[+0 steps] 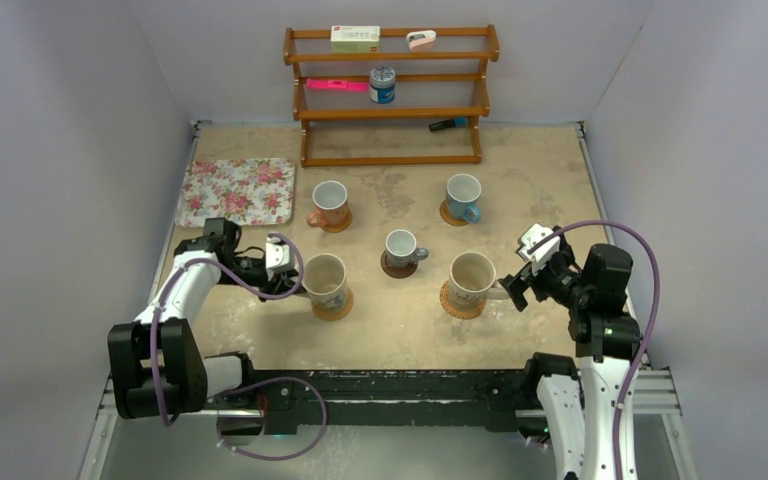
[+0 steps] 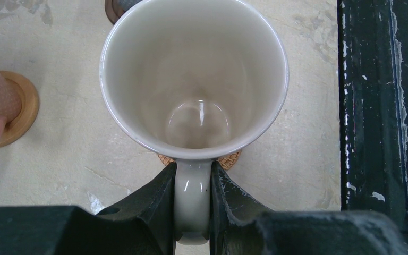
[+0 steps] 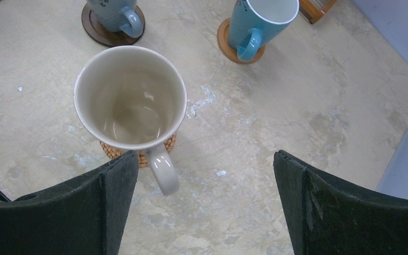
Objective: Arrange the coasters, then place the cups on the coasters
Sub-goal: Place the cup on the coaster.
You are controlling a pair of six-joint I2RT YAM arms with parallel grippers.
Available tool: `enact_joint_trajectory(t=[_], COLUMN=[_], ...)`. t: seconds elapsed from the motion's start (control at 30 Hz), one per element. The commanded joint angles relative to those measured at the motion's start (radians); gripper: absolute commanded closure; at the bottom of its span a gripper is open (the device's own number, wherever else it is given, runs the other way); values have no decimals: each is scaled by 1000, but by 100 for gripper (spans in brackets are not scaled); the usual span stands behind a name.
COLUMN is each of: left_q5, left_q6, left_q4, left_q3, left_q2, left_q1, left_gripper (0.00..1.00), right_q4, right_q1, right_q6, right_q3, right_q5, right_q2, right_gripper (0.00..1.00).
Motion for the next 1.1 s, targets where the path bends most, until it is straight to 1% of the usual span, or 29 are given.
enact_joint_trajectory(t=[0.0, 0.23, 0.47, 0.6, 0.7, 0.83, 0.87, 0.9, 1.0, 1.07], left_q5=[138, 130, 119, 114, 112, 108, 107, 106, 107, 105], left_q6=[66, 93, 78, 56, 39, 12, 2, -1, -1, 0], left_q4=[-35, -61, -62, -48, -36, -14, -8, -6, -6, -7], left_q3=[30, 40, 49, 49, 51, 49, 48, 48, 48, 49], left_q2=[9, 16, 12, 5, 0, -8, -10, -10, -12, -12], left_q1=[-7, -7, -6, -6, -6, -6, -6, -6, -6, -6], left_gripper=[91, 87, 86, 83, 78, 67, 67, 63, 60, 56], right_q4=[-3, -2, -3, -4, -3, -3, -3, -3, -4, -4], right_q1=[2, 2, 1, 1, 1, 1, 1, 1, 2, 1], right_q6=[-9, -9, -9, -11, -10, -11, -11, -11, -11, -11], right_q3=[-6, -6, -6, -6, -6, -6, -6, -6, -6, -6], right_q5=[-24, -25, -24, -25, -25, -25, -25, -25, -24, -24], right_q2=[-9, -9, -9, -9, -11, -11, -10, -12, -11, -11], right_gripper=[1, 1, 1, 1, 1, 1, 1, 1, 1, 1])
